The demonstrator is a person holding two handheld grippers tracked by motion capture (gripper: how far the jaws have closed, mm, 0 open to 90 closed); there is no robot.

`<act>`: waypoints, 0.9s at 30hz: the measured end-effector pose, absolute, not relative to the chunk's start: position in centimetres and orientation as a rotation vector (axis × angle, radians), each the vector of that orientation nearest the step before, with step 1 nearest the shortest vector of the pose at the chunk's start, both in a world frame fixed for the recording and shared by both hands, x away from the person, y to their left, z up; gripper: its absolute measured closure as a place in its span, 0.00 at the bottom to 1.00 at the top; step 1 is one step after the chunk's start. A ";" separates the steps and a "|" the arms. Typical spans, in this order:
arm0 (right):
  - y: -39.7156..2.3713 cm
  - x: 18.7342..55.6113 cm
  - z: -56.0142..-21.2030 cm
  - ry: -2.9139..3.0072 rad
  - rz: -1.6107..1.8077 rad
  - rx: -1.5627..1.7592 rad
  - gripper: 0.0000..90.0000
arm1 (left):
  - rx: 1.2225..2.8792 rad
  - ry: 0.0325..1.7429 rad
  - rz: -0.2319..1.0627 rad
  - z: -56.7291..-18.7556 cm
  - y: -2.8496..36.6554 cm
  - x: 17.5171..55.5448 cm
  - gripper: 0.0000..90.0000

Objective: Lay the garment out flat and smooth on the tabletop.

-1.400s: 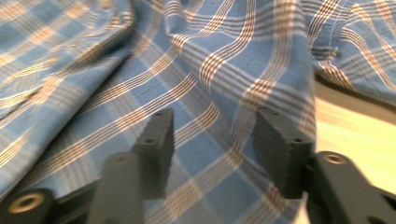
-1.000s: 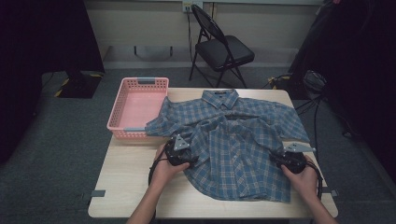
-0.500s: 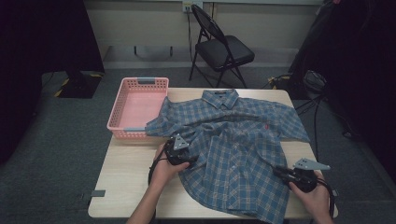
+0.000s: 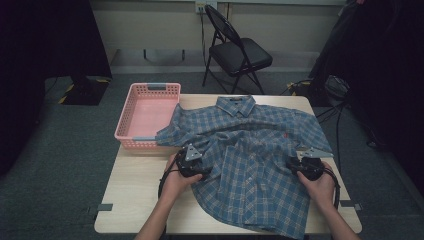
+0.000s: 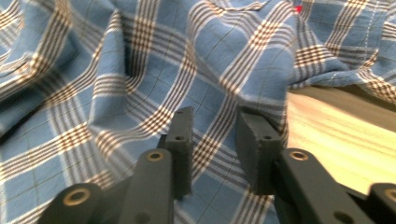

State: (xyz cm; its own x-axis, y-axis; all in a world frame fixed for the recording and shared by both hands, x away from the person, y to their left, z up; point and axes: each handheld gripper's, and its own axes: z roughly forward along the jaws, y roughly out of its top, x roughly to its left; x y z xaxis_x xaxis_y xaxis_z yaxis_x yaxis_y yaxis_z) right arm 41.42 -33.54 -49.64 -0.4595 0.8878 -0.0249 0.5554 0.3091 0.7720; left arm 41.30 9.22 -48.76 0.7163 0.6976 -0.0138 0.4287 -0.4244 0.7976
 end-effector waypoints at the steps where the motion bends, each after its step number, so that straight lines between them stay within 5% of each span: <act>1: -33.6 41.2 -49.6 2.136 0.992 1.281 0.83 | 2.082 0.854 0.408 -48.8 9.2 41.3 0.36; 5: -33.9 40.3 -49.6 2.163 1.011 1.257 0.98 | 2.081 0.848 0.410 -48.6 9.1 41.2 0.37; 12: -34.9 36.8 -49.4 2.230 1.060 1.259 0.99 | 2.080 0.855 0.409 -48.6 9.2 41.2 0.37; 20: -35.3 36.3 -48.0 2.107 1.132 1.239 0.69 | 2.088 0.849 0.410 -48.6 9.1 41.2 0.37; 27: -34.2 40.2 -49.0 2.122 1.029 1.271 0.68 | 2.090 0.854 0.403 -48.7 9.3 41.2 0.37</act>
State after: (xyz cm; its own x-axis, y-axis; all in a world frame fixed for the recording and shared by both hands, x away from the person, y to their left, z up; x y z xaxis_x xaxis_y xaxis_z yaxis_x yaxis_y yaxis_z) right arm 40.24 -34.19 -49.01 -0.4682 0.8836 -0.0087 0.5404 0.2941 0.7884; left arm 41.23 9.27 -48.74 0.7184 0.6955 -0.0133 0.4317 -0.4308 0.7925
